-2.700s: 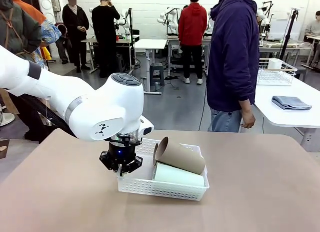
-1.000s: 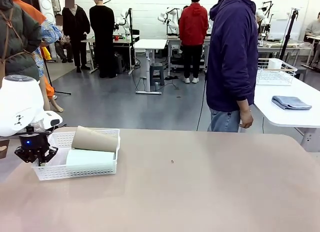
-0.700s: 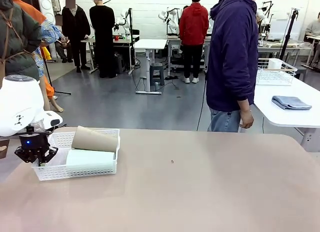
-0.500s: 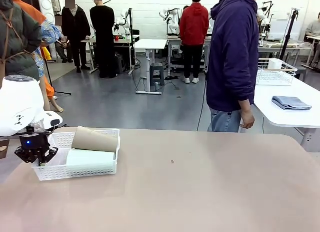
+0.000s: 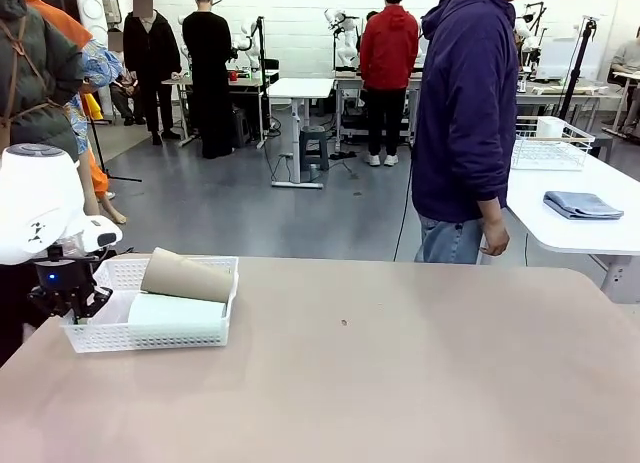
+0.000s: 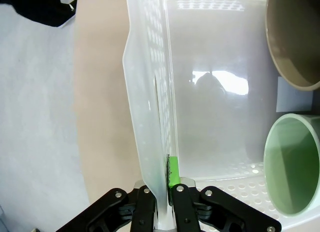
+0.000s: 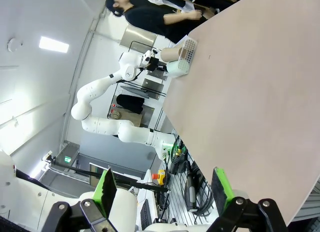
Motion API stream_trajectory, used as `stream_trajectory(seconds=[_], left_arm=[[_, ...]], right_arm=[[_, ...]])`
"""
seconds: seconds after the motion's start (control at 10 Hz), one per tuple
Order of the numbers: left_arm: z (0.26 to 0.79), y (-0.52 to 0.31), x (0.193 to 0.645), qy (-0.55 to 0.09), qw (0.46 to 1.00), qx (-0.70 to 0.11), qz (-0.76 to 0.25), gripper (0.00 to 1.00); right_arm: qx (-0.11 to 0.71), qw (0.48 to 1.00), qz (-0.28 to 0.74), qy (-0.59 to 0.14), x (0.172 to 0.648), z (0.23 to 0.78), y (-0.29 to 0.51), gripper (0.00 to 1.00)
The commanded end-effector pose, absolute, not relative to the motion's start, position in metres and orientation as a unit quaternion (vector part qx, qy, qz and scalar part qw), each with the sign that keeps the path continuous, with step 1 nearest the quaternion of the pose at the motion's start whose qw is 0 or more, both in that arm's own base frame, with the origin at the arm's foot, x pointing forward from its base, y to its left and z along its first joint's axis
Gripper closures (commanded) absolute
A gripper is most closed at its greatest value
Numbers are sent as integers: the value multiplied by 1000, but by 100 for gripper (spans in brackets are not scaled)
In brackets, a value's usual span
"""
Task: Clean and organize the cups into the basket.
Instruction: Move the Organizing basket back to the left side of the table.
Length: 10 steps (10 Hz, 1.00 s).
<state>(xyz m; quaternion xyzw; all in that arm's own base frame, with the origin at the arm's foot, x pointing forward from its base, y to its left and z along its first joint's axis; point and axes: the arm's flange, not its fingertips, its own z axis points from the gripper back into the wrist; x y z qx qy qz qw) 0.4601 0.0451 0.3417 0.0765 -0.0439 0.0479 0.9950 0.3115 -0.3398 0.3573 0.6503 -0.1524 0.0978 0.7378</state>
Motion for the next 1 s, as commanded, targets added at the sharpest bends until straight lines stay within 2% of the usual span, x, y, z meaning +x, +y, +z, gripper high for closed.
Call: stream_trajectory(seconds=[0.0, 0.5, 0.6, 0.7, 0.8, 0.9], left_arm=[[335, 74, 481, -30, 994, 102, 26, 96], [334, 91, 500, -13, 994, 107, -3, 96], [332, 91, 500, -15, 994, 106, -8, 89], [333, 90, 500, -15, 995, 98, -10, 38], [335, 90, 498, -15, 995, 98, -7, 31], [336, 91, 498, -16, 995, 100, -8, 0]], right_arm=[[648, 739, 98, -158, 312, 357, -340, 0], [648, 739, 98, -158, 312, 357, -340, 0], [648, 739, 98, -158, 312, 357, -340, 0], [648, 739, 98, -158, 312, 357, -340, 0], [648, 739, 98, -158, 312, 357, -340, 0], [648, 739, 98, -158, 312, 357, -340, 0]])
